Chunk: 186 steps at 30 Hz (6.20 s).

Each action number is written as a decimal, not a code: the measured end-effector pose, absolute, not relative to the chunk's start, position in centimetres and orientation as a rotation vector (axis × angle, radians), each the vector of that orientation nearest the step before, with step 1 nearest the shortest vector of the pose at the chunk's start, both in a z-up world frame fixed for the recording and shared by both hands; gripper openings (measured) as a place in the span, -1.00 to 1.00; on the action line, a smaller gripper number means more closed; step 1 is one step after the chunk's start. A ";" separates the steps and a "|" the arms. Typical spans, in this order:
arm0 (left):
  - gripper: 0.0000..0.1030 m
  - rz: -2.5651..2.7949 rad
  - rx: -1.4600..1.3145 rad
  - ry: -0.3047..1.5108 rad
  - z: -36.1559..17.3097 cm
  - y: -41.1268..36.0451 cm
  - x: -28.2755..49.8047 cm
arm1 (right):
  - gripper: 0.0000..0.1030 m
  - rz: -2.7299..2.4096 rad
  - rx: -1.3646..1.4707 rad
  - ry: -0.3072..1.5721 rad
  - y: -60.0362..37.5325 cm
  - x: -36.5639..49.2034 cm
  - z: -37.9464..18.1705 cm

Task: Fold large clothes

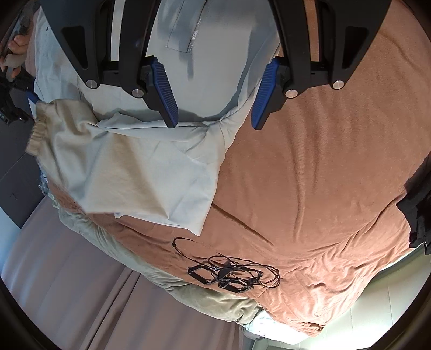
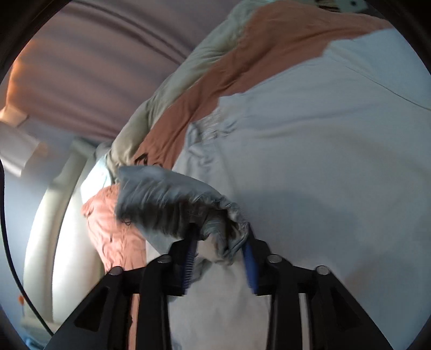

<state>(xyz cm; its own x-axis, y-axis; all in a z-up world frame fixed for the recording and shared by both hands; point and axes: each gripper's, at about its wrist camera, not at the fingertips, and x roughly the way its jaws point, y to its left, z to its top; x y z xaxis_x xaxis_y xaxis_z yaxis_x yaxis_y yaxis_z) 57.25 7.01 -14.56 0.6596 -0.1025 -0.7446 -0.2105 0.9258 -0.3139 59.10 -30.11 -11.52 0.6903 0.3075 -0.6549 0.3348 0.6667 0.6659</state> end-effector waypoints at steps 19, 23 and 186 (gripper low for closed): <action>0.11 0.104 -0.220 0.981 -17.9 4.9 60.4 | 0.25 -0.035 0.950 1.043 -31.3 61.2 -19.5; -0.23 0.158 -0.189 1.023 -19.4 5.0 61.3 | -0.64 -0.042 0.922 0.995 -32.1 61.9 -19.4; 0.46 -0.019 -0.235 0.792 -12.8 0.3 57.1 | -0.90 -0.086 0.923 0.267 -50.2 52.7 -4.9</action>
